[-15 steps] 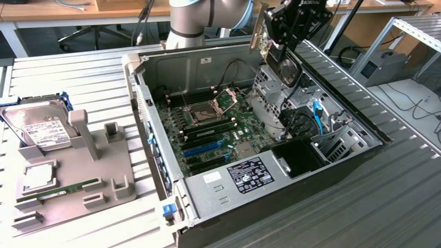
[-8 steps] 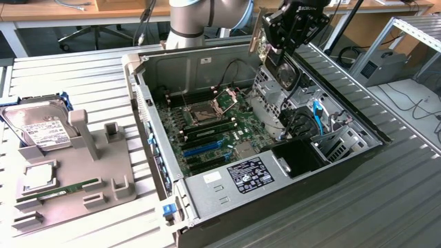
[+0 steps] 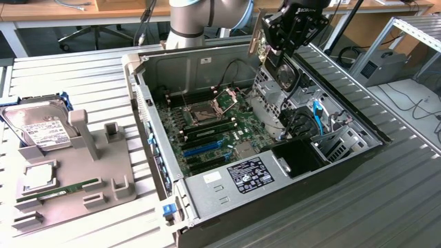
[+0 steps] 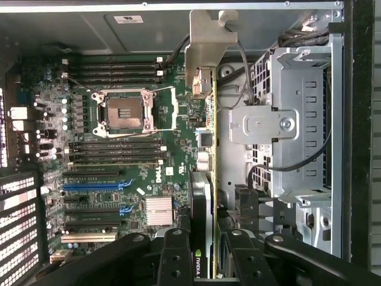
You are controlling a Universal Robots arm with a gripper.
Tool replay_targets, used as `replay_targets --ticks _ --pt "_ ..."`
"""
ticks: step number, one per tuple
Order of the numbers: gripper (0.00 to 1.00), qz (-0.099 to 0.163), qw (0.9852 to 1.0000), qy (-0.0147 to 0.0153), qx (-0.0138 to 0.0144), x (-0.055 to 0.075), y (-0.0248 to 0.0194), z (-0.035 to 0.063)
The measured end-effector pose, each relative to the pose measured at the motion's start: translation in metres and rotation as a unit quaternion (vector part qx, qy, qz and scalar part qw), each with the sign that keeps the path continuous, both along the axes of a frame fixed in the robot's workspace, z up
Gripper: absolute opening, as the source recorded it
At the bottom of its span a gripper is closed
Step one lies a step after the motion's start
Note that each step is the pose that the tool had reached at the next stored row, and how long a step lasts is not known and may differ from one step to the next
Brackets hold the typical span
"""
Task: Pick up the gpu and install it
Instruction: 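Insert the gpu into the slot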
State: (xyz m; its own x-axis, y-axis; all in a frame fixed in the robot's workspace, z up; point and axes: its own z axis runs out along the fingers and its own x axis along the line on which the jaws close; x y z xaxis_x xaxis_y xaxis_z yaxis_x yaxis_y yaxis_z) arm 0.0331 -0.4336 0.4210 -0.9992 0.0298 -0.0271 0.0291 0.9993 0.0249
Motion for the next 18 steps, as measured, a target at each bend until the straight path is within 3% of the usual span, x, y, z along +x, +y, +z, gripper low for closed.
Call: replay_targets --ticks 12,15,18 --pt "0.27 0.006 1.0000 0.0000 0.0000 0.0000 0.0000 -0.0001" --pt "0.27 0.030 0.9996 0.0000 0.0000 0.0000 0.0001 -0.0003" --pt "0.27 0.066 0.9978 0.0000 -0.0001 -0.0001 0.0001 -0.0003"
